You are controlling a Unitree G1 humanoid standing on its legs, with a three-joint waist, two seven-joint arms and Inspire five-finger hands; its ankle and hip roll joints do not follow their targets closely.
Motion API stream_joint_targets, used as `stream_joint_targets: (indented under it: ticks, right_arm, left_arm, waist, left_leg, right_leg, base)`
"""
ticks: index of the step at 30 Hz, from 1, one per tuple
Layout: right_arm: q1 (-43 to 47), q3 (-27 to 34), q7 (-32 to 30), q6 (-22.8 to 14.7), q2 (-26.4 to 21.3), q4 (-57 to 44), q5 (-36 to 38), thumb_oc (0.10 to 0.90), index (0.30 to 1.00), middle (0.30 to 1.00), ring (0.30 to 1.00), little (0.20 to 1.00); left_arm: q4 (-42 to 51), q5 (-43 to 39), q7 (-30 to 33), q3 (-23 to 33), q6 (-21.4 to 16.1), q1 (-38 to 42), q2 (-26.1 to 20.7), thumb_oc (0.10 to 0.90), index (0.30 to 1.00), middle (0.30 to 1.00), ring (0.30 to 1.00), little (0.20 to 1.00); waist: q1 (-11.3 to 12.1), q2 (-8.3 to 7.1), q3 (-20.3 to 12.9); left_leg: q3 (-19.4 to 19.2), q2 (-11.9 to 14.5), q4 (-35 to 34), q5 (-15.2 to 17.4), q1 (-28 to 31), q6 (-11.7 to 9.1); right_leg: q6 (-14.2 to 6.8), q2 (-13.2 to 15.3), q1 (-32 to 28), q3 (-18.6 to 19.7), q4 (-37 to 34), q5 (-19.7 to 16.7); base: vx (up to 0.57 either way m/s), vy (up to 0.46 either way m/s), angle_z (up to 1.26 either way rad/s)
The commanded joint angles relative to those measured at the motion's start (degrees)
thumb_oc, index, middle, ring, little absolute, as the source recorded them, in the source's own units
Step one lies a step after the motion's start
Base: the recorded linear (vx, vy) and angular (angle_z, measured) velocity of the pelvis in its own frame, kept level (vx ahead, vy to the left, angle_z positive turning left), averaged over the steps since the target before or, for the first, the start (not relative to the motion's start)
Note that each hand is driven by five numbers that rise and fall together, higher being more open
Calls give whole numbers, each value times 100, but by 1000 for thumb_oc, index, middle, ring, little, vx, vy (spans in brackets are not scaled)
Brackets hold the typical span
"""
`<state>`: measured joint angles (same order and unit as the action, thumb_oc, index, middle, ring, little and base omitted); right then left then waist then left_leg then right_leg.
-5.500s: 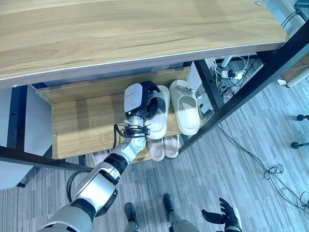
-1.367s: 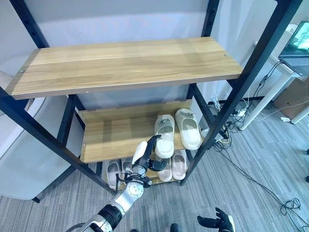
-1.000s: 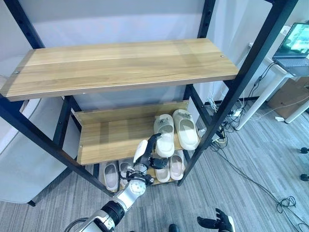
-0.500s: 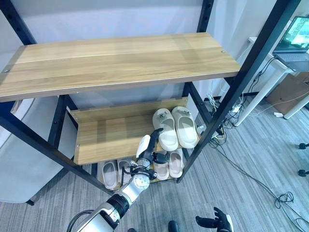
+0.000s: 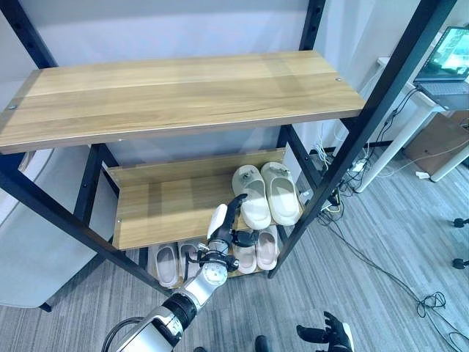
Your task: Arrange the slippers neatly on the shoe rack.
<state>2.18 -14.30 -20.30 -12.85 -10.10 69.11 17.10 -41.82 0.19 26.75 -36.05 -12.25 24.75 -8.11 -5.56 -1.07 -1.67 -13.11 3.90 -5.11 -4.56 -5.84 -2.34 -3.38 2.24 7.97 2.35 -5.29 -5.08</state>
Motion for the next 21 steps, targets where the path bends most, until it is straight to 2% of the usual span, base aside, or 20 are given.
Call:
stream_joint_targets:
  ticks: [1,9,14,16,17,19,20,21]
  right_arm:
    - [143,17,-165,-118,-135,-1,131,800,900,900,900,900]
    - [106,82,-99,-30,-30,9,162,800,900,900,900,900]
    - [42,126,-51,24,-7,15,157,800,900,900,900,900]
    - [-31,193,0,75,21,48,113,800,900,900,900,900]
    - [-35,189,0,75,25,47,112,800,900,900,900,900]
    - [-95,271,39,132,83,151,58,800,900,900,900,900]
    - [-103,262,40,131,89,151,58,800,900,900,900,900]
    - [-108,319,52,150,99,223,8,800,900,900,900,900]
  left_arm:
    - [579,-79,-105,137,-486,603,228,800,900,900,900,900]
    - [1285,-179,-412,170,-493,134,-10,800,900,900,900,900]
    - [1873,-266,-585,341,-493,-44,-312,800,900,900,900,900]
    - [2500,-605,-830,550,-617,-412,-623,800,900,900,900,900]
    - [2519,-614,-839,555,-609,-425,-635,800,900,900,900,900]
    - [3334,-1055,-1361,722,-746,-1048,-1115,800,900,900,900,900]
    - [3365,-1067,-1375,734,-732,-1073,-1136,800,900,900,900,900]
    - [3745,-1252,-1686,873,-786,-1525,-1461,800,900,900,900,900]
  waist:
    - [148,-89,-152]
    - [253,-110,-249]
    - [327,-137,-283]
    - [401,-147,-294]
    - [398,-150,-298]
    - [505,-139,-313]
    - [502,-145,-320]
    - [586,-146,-344]
  left_leg:
    - [500,-31,11,335,211,-220]
    - [537,-28,11,355,355,-222]
    - [543,-48,11,354,401,-220]
    - [557,-58,11,350,416,-220]
    - [557,-59,11,350,417,-220]
    - [552,-59,11,357,430,-218]
    - [548,-59,11,358,432,-218]
    - [534,-55,11,370,448,-215]
  right_leg:
    - [-559,192,-52,-596,29,125]
    - [-567,210,-208,-683,29,135]
    - [-574,214,-273,-737,29,106]
    - [-578,219,-310,-767,29,81]
    - [-578,219,-311,-767,29,81]
    - [-596,221,-339,-783,29,57]
    - [-596,221,-340,-779,29,57]
    - [-601,218,-352,-791,29,57]
  base:
    - [-5,-3,7]
    - [-21,9,3]
    - [-53,17,1]
    - [-55,24,4]
    - [-92,38,4]
    - [-67,34,2]
    - [-37,22,2]
    - [-34,13,5]
